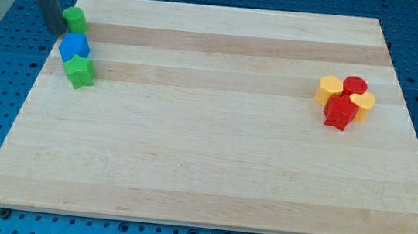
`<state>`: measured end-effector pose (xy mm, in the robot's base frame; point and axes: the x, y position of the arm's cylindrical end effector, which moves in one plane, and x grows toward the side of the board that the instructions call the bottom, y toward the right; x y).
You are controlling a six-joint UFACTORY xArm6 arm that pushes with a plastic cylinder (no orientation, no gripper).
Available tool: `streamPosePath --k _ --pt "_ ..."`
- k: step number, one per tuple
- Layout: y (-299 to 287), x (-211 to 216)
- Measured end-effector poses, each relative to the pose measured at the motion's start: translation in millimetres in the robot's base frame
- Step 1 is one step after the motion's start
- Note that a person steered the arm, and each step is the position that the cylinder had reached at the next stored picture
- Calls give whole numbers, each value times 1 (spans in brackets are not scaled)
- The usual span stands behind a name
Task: Push green circle towards up
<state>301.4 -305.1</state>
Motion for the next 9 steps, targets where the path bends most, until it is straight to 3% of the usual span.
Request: streamPosePath --k 2,4,7,9 --pt "1 -87" --pt "0 -86" --pt "1 -16" --pt "15 -14"
